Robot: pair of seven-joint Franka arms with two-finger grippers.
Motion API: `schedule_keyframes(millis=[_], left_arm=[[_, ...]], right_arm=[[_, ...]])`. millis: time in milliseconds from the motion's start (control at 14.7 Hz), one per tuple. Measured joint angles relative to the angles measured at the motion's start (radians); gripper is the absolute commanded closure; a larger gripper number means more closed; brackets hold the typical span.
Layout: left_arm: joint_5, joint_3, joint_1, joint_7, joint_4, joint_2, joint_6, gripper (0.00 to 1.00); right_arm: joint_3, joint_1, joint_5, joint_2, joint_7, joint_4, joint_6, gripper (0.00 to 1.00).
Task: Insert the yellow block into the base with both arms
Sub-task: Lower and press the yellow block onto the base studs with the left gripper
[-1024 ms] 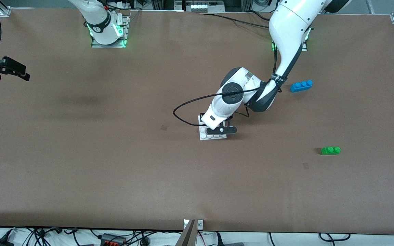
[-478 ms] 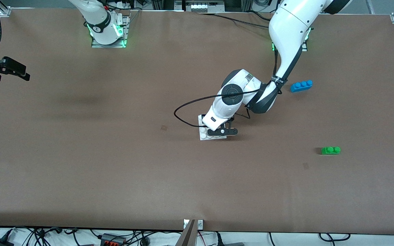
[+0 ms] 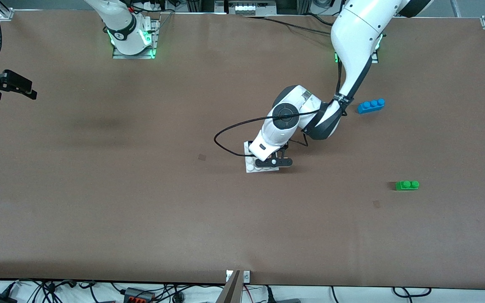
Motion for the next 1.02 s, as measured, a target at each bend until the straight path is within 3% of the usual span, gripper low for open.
schedule_keyframes(millis=[1024], left_arm=[[0.0,0.0,-0.016,-0.008,-0.013,-0.001,0.0,0.59]], right_arm=[[0.0,0.0,0.0,0.0,0.0,0.0,0.0,0.0]])
